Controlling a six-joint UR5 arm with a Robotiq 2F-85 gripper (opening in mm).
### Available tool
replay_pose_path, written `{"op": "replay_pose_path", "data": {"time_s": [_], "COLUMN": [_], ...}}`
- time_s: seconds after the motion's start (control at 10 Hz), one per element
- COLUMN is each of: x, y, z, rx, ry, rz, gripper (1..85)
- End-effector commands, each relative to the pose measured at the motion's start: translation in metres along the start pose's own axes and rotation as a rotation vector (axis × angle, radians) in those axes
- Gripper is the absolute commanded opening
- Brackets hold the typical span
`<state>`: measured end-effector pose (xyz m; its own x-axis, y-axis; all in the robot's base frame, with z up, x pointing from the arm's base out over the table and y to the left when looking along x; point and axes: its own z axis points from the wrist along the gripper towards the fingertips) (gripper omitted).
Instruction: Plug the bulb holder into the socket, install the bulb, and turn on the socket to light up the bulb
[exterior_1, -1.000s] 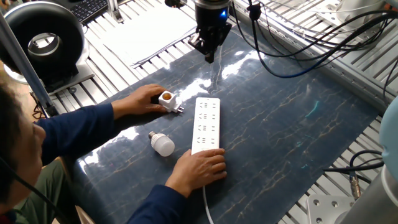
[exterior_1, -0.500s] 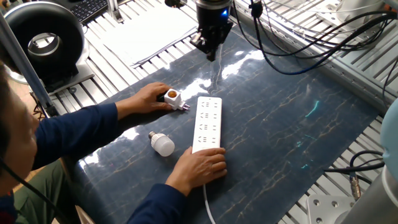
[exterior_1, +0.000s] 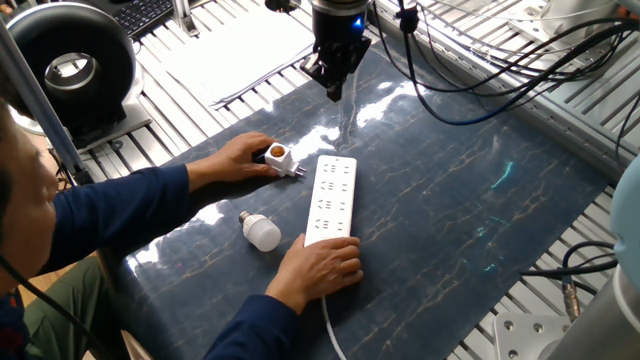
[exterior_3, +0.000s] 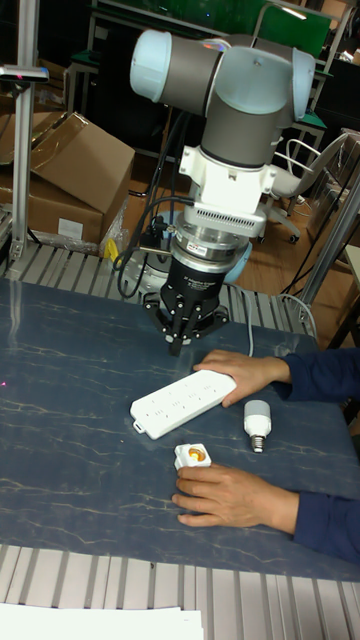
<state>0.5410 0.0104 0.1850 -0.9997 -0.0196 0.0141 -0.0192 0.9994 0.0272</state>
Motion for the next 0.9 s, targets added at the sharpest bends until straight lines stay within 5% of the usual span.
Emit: {"op": "replay_pose_path", "data": {"time_s": [0.0, 0.8], "x": [0.0035, 0.0077], "y": [0.0063, 0.0126], "z": [-0.0001, -0.0006], "rx": [-0.027, -0.052], "ry": [0.015, 0.031], "rz": [-0.002, -0.015], "gripper": [37.7, 41.7]}}
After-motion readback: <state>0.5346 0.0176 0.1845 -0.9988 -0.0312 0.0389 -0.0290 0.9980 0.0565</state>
